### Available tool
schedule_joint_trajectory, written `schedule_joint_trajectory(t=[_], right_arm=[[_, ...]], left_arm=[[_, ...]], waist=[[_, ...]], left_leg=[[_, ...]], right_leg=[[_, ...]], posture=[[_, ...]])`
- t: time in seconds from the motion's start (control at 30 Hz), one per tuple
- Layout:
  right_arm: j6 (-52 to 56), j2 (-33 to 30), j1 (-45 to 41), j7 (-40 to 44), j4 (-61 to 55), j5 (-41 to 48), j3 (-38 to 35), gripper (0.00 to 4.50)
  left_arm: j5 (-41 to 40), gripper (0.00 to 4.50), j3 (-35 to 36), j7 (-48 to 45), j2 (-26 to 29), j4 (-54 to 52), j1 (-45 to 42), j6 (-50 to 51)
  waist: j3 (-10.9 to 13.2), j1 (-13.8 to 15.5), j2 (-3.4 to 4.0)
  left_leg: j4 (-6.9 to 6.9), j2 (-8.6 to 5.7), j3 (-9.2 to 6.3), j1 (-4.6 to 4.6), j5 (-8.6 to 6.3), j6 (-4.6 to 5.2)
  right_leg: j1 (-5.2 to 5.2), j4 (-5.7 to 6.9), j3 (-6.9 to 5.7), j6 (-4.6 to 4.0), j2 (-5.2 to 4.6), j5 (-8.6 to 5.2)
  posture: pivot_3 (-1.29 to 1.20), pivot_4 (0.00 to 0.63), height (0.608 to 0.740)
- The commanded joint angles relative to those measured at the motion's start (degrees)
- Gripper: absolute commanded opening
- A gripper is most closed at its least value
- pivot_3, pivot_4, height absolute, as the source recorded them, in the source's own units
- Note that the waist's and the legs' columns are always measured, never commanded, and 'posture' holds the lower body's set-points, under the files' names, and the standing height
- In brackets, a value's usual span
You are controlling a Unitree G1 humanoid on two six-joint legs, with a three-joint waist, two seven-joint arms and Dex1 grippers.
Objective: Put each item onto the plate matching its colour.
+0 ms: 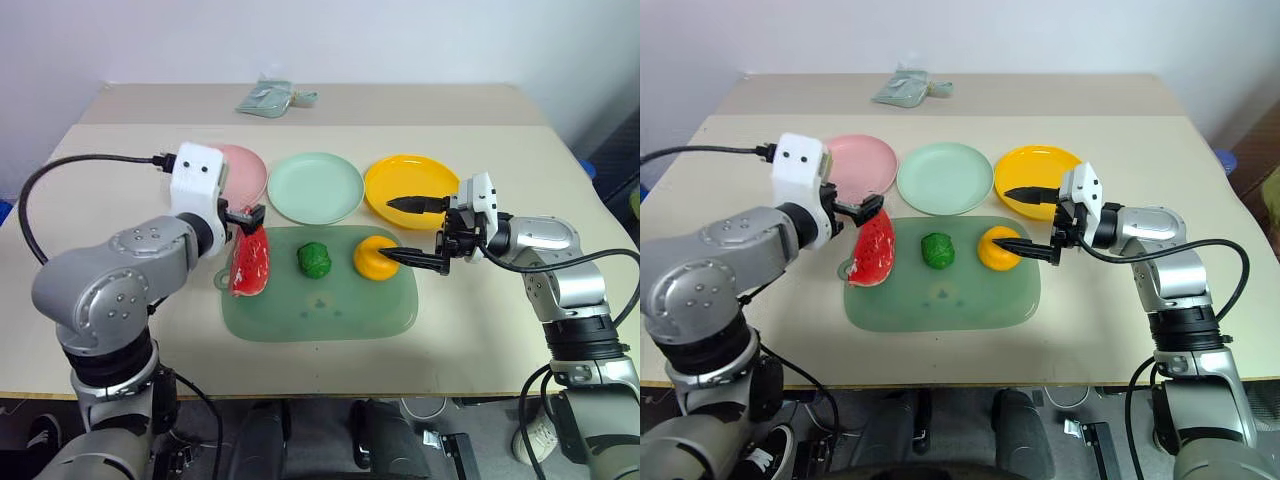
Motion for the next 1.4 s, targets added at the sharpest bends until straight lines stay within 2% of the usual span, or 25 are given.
schedule_joint_trajectory(t=[0.03,0.53,0.63,0.83,1.17,1.3,1.4], right_arm=[[-0.7,-0.1,-0.1,-0.3,-1.9,0.7,-1.5,4.45],[0.6,0.2,2.4,-2.6,-4.8,1.2,-1.9,4.45],[0.9,0.1,2.8,-3.2,-5.5,1.3,-2.0,4.5],[1.2,-0.3,3.4,-3.8,-6.5,1.5,-2.3,4.5],[1.1,-0.1,3.9,-4.1,-6.6,1.0,-2.2,4.5],[1.1,0.1,3.7,-4.2,-6.6,1.1,-2.0,4.5],[1.2,0.1,3.9,-4.2,-6.9,1.2,-2.0,4.5]], left_arm=[[2.6,4.5,0.9,-0.2,-0.8,-2.4,0.8,0.5],[11.1,4.5,-3.2,-3.5,-3.1,-2.3,5.4,-2.5],[12.3,3.78,-4.4,-4.6,-2.8,-1.7,5.6,-3.8],[13.9,1.0,-6.2,-6.8,-2.6,-1.1,6.0,-5.1],[15.8,1.0,-6.4,-9.1,-1.9,-1.7,6.4,-5.8],[16.3,0.14,-6.7,-9.8,-1.6,-3.1,6.6,-5.3],[16.5,0.14,-6.7,-10.2,-1.3,-3.6,6.6,-5.0]], waist=[[0.0,0.0,0.0],[0.0,0.1,0.0],[0.0,0.1,0.0],[0.0,0.1,0.0],[0.0,0.1,0.0],[0.0,0.1,0.0],[0.0,0.1,0.0]], left_leg=[[0.0,0.0,0.0,0.0,0.0,0.0],[0.01,-0.01,0.0,0.0,0.0,0.0],[0.01,-0.01,0.0,0.0,0.0,0.0],[0.01,-0.01,0.0,0.0,0.0,0.0],[0.01,-0.01,0.0,0.0,0.0,0.0],[0.01,-0.01,0.0,0.0,0.0,0.0],[0.01,-0.01,0.0,0.0,0.0,0.0]], right_leg=[[0.0,0.01,0.0,0.0,0.0,0.0],[0.01,-0.01,0.0,-0.01,-0.01,0.0],[0.01,-0.01,0.0,-0.01,-0.01,0.0],[0.0,-0.01,0.0,-0.01,-0.01,0.0],[0.01,-0.01,0.0,-0.01,-0.01,0.0],[0.0,-0.01,0.0,-0.01,-0.01,0.0],[0.0,-0.01,0.0,-0.01,-0.01,0.0]], posture=[[0.0,0.15,0.737],[0.0,0.15,0.737],[0.0,0.15,0.737],[0.0,0.15,0.737],[0.0,0.15,0.737],[0.0,0.15,0.737],[0.0,0.15,0.737]])
